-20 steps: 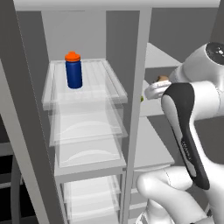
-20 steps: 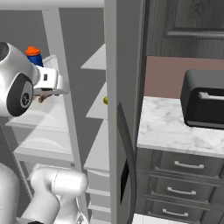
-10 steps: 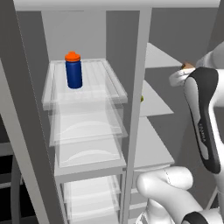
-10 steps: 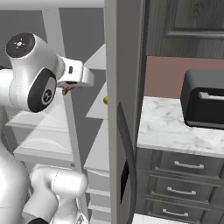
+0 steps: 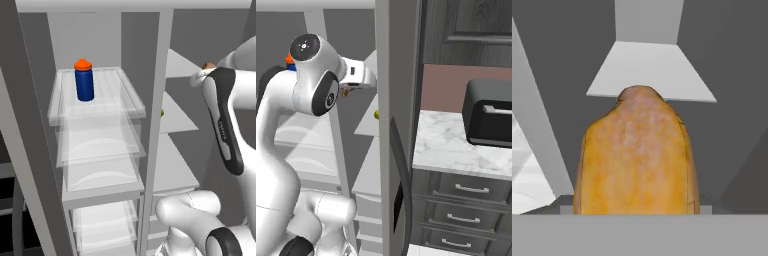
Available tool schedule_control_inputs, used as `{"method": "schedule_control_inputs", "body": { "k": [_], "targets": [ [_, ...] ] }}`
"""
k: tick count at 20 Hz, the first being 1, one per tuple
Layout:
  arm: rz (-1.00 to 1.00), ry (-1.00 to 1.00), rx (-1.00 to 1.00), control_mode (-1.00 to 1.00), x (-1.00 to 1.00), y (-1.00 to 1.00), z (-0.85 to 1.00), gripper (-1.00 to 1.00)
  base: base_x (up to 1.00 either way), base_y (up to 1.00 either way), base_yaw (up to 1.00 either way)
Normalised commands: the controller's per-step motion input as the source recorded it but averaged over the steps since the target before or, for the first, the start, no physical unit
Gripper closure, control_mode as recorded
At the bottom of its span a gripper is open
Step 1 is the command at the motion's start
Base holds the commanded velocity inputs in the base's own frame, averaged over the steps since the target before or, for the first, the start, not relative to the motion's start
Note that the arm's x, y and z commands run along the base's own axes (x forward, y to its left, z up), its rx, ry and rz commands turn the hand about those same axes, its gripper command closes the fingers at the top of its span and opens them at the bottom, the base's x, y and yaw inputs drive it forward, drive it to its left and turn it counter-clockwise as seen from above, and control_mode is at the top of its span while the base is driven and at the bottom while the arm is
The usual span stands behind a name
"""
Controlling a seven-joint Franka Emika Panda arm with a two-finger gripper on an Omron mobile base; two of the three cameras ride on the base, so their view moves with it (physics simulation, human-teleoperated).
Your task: There's a chicken drumstick in the fridge that needs to be moved to the freezer for freezing. Pick up the chicken drumstick from the fridge, place it on any shelf in the freezer, and close the fridge and freezer doors when done.
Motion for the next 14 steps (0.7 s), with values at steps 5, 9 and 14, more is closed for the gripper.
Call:
{"method": "schedule_control_inputs", "body": {
  "k": [5,9,14],
  "targets": [
    [0.03,0.0,0.03,-1.0,0.69,-0.3,0.0,1.0,0.0,0.0,0.0],
    [0.01,0.0,0.0,-1.0,0.66,-0.04,0.0,1.0,0.0,0.0,0.0],
    [0.01,0.0,0.0,-1.0,0.66,-0.14,0.0,1.0,0.0,0.0,0.0]
  ]
}}
